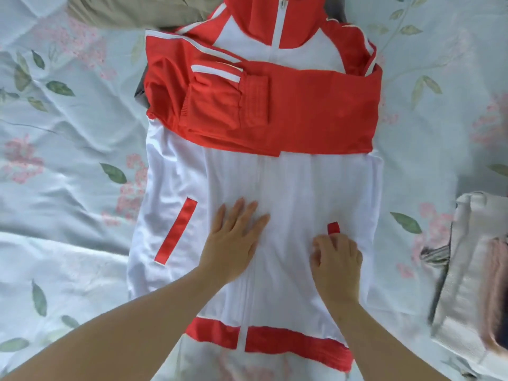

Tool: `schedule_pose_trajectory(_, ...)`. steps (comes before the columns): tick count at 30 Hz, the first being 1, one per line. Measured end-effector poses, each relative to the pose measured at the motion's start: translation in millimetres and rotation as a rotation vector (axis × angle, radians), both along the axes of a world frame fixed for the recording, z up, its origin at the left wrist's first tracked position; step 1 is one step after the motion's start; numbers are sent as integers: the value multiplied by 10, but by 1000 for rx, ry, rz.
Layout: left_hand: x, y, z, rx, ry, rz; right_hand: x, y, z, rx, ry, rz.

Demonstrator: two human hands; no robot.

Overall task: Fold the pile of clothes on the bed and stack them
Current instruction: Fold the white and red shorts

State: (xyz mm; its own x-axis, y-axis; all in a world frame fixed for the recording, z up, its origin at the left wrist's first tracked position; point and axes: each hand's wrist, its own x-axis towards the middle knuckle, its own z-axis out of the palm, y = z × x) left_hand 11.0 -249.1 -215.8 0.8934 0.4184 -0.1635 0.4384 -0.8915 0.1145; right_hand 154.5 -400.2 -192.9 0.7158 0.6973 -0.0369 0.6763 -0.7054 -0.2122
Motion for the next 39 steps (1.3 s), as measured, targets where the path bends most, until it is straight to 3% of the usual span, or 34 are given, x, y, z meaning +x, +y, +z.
schedule_pose_trajectory(4,-568,-280,94,31,-78,-199,-501,-511,43,-64,-8,262)
schedule_pose_trajectory(8,-1066,-502,248,-8,-141,-165,-762,-791,77,-48,-2,406)
schedule_pose_trajectory(10,-1279,-641,286,-18,-100,-177,-848,-920,41,-61,65,528)
schedule_pose_trajectory(13,-1502,-805,269,-35,97,-178,-936,-1054,-20,-256,84,644)
schedule_pose_trajectory(17,-1485,-779,223,-6,177,-167,-919,-1037,-51,-384,117,625)
schedule_pose_trajectory(22,-1438,-567,156,44,-33,-306,-854,-1037,-90,-177,-9,656)
schedule_pose_trajectory(24,-1409,-564,170,27,-58,-263,-870,-999,-40,-160,13,632)
schedule_pose_trajectory(31,-1190,-313,552,-439,254,141,-783,-727,285,-180,312,370)
schedule_pose_trajectory(36,-963,16,971,-201,268,228,-498,-395,624,-174,347,261)
schedule_pose_trajectory(39,-809,159,1165,-241,274,191,-413,-226,803,-162,336,222)
